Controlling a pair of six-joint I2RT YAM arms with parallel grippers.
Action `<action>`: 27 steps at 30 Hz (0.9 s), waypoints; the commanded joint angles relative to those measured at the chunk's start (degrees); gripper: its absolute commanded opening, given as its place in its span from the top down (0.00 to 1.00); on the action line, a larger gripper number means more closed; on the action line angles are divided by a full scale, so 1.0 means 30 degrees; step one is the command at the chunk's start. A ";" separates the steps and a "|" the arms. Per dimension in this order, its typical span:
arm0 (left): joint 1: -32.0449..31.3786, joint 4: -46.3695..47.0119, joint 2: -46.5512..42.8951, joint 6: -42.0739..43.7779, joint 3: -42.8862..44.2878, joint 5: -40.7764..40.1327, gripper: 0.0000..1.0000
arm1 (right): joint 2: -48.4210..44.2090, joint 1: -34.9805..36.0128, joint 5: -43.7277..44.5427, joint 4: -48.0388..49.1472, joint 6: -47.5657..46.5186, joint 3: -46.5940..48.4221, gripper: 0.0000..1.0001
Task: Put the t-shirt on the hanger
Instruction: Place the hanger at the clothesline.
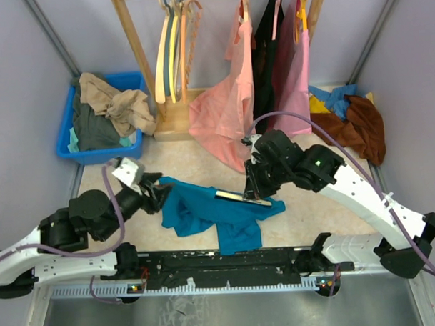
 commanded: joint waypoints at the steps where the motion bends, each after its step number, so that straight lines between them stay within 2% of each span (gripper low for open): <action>1: 0.0021 0.4456 0.1059 0.2769 -0.0336 0.8196 0.46 | 0.0646 -0.0294 -0.1543 0.2385 -0.0828 0.0035 1.00; 4: 0.0023 0.5292 0.2535 0.3145 -0.0232 1.0828 0.46 | 0.1088 -0.0309 -0.2067 0.2537 -0.1101 0.0035 1.00; 12: 0.0009 0.3305 0.6586 0.4563 0.1183 1.1858 0.43 | 0.1421 -0.0312 -0.2942 0.1199 -0.2270 0.0731 1.00; 18: 0.0022 0.2178 0.6772 0.5044 0.2028 1.3303 0.38 | 0.1178 -0.0315 -0.3706 -0.0033 -0.3182 0.1058 1.00; 27: 0.0051 0.0166 0.7938 0.5769 0.3146 1.5800 0.37 | 0.1391 -0.0300 -0.4375 -0.2392 -0.4449 0.2886 1.00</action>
